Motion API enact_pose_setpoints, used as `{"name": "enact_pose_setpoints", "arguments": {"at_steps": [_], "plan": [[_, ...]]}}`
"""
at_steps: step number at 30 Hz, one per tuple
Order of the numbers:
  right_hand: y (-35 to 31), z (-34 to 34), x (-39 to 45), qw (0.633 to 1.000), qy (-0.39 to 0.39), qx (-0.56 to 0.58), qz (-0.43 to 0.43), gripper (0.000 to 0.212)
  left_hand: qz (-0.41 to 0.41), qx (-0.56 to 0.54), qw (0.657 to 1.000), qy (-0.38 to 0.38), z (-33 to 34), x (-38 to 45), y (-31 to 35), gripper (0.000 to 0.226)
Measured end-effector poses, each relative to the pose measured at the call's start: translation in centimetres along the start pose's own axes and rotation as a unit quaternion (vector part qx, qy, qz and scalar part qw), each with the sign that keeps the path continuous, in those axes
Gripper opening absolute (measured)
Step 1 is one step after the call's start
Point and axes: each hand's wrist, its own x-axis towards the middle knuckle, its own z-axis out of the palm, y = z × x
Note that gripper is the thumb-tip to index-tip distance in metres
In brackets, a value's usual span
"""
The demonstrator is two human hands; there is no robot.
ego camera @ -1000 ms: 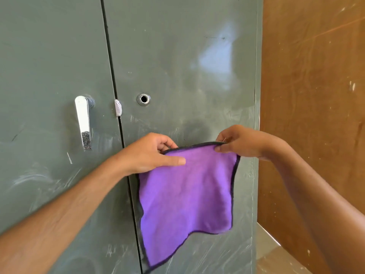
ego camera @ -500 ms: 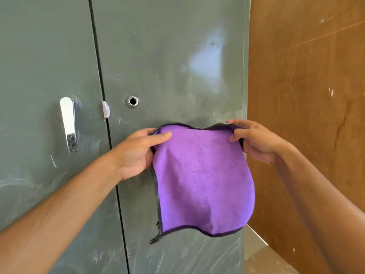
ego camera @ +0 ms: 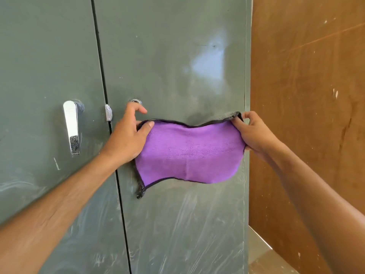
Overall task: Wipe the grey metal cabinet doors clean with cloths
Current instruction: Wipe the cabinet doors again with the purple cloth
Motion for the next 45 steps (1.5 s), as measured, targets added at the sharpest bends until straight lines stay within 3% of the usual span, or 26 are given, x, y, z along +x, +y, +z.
{"name": "enact_pose_setpoints", "arguments": {"at_steps": [3,6,7,9,12,15,18,21,24,28,30,32,33,34,36,39,41,45], "plan": [[-0.9,-0.5,0.0,0.995,-0.068,0.047,0.065,0.033,-0.113,-0.081,0.988,-0.068,-1.2,0.0,1.0,0.050],[-1.6,-1.5,0.1,0.969,-0.158,0.142,0.123,0.017,-0.164,-0.139,0.969,-0.126,-2.6,-0.5,2.9,0.075],[-1.9,-1.8,0.0,0.959,-0.188,0.171,0.128,0.009,-0.166,-0.151,0.964,-0.142,-3.0,-0.6,3.4,0.078],[-2.4,-2.1,-0.5,0.939,-0.242,0.214,0.120,0.022,-0.160,-0.181,0.951,-0.191,-3.6,-0.8,4.3,0.072],[-2.9,-2.5,-1.4,0.952,-0.269,0.138,0.054,0.037,-0.119,-0.131,0.951,-0.252,-4.4,-1.0,4.4,0.066],[-2.8,-2.8,-1.7,0.961,-0.241,-0.134,-0.040,0.040,-0.076,-0.011,0.967,-0.242,-4.7,-0.9,3.6,0.047],[-3.3,-2.5,-2.0,0.929,-0.179,-0.307,-0.108,0.018,0.004,0.137,0.976,-0.171,-4.4,-0.8,3.2,0.031],[-3.2,-2.2,-1.8,0.938,-0.126,-0.293,-0.140,0.010,0.017,0.151,0.979,-0.135,-4.8,-0.1,2.5,0.016],[-2.5,-2.4,-1.2,0.965,-0.123,-0.194,-0.129,0.027,0.022,0.157,0.979,-0.124,-5.5,0.2,2.7,0.004],[-2.4,-2.1,-1.3,0.992,-0.112,0.024,-0.047,0.024,-0.012,0.107,0.985,-0.136,-6.1,0.3,3.2,0.021],[-2.1,-2.0,-1.3,0.991,-0.107,0.077,-0.007,0.033,-0.089,-0.023,0.982,-0.162,-6.6,0.3,2.8,0.059],[-1.9,-2.3,-1.3,0.985,-0.134,0.101,0.028,0.034,-0.172,-0.165,0.948,-0.210,-6.9,0.3,2.0,0.096],[-1.9,-2.5,-1.4,0.980,-0.156,0.112,0.043,0.031,-0.194,-0.206,0.933,-0.224,-7.0,0.3,1.8,0.102],[-1.9,-2.7,-1.4,0.976,-0.171,0.123,0.058,0.031,-0.209,-0.225,0.924,-0.229,-6.8,0.2,1.8,0.098],[-2.3,-2.6,-1.5,0.977,-0.161,0.122,0.072,0.040,-0.223,-0.229,0.927,-0.198,-5.7,0.0,2.5,0.070],[-3.6,-0.7,-2.0,0.999,-0.042,0.000,0.025,0.044,-0.222,-0.230,0.940,-0.119,-2.7,-0.4,4.2,0.034],[-4.5,1.3,-2.8,1.000,-0.001,-0.020,-0.012,0.038,-0.216,-0.250,0.938,-0.104,-0.6,-0.3,5.2,0.028],[-5.5,4.3,-3.9,0.998,-0.033,-0.003,-0.052,0.034,-0.208,-0.300,0.923,-0.122,2.7,0.0,6.9,0.013]]}}
